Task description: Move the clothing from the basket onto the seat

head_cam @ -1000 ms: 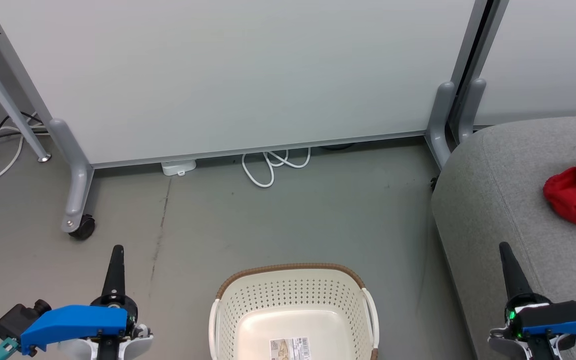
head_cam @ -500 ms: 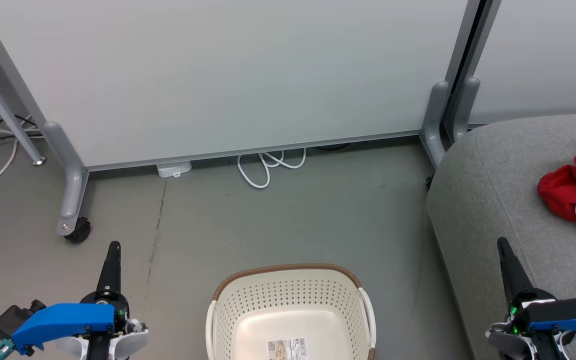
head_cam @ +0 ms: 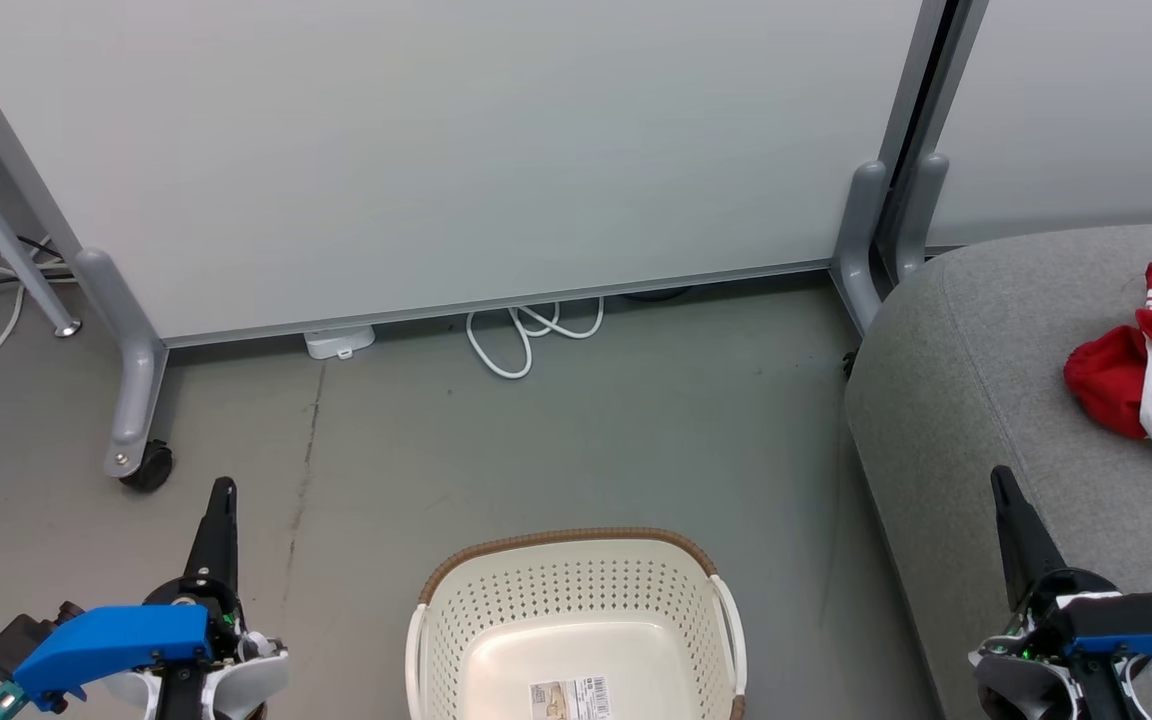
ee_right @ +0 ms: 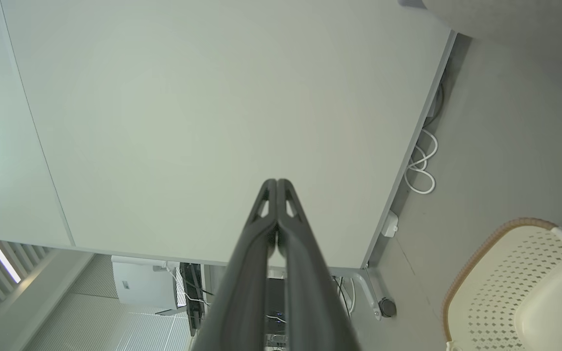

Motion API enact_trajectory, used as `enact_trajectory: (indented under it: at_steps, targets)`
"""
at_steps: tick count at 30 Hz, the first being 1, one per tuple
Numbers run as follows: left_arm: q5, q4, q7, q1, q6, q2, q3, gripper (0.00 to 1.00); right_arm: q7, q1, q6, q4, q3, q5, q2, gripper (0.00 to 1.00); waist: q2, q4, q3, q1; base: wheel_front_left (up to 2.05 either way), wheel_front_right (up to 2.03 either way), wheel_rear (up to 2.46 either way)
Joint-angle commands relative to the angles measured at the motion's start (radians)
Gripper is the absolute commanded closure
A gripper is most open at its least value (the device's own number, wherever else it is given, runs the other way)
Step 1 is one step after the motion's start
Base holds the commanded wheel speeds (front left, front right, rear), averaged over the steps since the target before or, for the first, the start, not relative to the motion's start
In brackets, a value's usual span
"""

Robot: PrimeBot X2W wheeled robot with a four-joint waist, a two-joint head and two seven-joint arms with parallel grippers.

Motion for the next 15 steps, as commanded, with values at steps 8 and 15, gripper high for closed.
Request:
enact_trajectory:
  at_steps: [8,15]
  targets:
    - [-0.071,-0.008,0.021,-0.021,-0.009,0.002,0.018,1.0,0.021,-0.015,0.0,-0.008,0.003,0.078,-0.007,1.0,0.0,-0.008,-0.001,-0.0001,0.0,0.0,0.0]
    - [-0.11,-0.008,0.033,-0.023,-0.012,0.002,0.023,1.0,0.03,-0.017,0.0,-0.009,0.003,0.119,-0.007,1.0,0.0,-0.013,-0.002,-0.0001,0.0,0.0,0.0]
